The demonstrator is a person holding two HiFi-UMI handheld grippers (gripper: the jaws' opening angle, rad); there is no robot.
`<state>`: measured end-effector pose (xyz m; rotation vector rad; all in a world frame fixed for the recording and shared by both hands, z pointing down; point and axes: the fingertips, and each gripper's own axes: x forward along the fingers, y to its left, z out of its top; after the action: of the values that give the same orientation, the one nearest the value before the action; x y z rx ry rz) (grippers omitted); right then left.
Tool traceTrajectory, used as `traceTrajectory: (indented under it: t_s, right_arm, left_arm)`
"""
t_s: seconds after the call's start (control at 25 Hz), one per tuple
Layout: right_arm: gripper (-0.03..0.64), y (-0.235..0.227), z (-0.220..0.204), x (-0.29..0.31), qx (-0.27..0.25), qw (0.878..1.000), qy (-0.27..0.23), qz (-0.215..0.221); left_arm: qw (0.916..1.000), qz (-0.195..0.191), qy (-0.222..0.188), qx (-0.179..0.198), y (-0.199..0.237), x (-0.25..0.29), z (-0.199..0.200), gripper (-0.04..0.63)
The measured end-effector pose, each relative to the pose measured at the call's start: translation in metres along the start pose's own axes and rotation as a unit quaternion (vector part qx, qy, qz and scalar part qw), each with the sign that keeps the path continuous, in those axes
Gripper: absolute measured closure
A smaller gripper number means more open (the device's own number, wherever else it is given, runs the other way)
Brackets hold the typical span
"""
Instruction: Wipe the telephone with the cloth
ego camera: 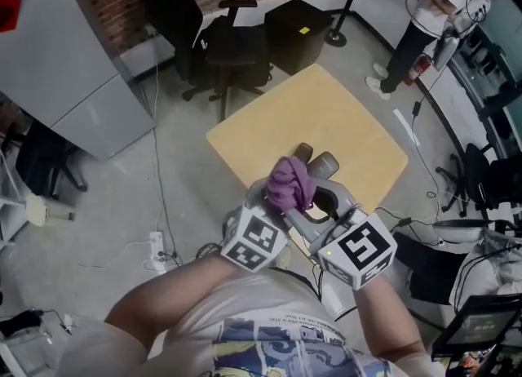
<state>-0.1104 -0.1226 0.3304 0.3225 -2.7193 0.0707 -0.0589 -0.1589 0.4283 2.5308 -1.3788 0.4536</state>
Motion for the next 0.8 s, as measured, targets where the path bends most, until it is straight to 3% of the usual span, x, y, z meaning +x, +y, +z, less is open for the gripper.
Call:
traceTrajectory:
  t_s: [0.28, 0.8]
  right_arm:
    - [0.494, 0.014, -0.014, 0.026, -0.048, 0.997, 0.055, -0.004]
    - [0.494, -0.060, 0.006, 0.005, -0.058, 0.989, 0.064, -0.116]
  left_arm:
    - [0.9996, -0.020, 0.006, -0.016, -0.002, -0.017, -0.016, 0.342]
    - [0.9985, -0.043, -0.025, -0.022, 0.002, -0.042, -0.008, 0.342]
